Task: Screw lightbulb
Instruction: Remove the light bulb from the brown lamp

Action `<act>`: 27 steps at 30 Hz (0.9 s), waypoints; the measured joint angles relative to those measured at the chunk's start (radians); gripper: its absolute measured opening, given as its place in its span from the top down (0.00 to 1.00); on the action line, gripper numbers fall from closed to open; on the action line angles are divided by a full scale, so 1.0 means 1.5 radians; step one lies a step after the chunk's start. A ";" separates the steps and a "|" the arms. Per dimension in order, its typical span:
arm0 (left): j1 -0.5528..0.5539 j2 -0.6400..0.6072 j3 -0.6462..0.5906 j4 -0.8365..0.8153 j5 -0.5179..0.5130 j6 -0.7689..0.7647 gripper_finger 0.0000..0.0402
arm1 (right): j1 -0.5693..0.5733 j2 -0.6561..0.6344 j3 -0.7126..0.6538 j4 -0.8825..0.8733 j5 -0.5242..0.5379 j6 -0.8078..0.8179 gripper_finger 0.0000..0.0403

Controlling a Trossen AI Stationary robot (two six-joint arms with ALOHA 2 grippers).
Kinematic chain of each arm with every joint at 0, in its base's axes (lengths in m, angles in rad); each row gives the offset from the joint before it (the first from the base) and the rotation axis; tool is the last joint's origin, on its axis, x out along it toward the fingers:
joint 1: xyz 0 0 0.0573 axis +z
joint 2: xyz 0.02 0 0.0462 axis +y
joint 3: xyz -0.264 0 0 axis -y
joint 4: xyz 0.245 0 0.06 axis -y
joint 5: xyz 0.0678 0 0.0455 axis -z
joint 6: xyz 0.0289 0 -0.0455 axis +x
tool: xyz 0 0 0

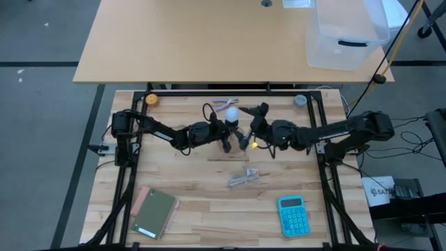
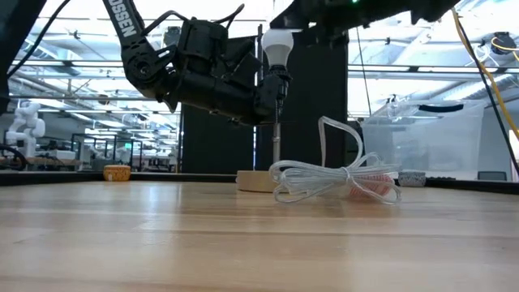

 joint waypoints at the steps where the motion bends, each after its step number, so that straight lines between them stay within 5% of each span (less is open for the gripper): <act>1: 0.000 0.000 0.000 0.000 0.000 0.000 0.92 | 0.000 0.010 0.000 0.013 0.013 -0.003 0.02; 17: 0.000 0.000 0.000 -0.001 -0.003 -0.013 0.92 | -0.015 0.154 0.000 0.289 0.112 -0.017 0.02; 27: 0.000 0.000 0.000 -0.002 -0.004 -0.015 0.92 | -0.021 0.244 0.072 0.296 0.147 -0.048 0.07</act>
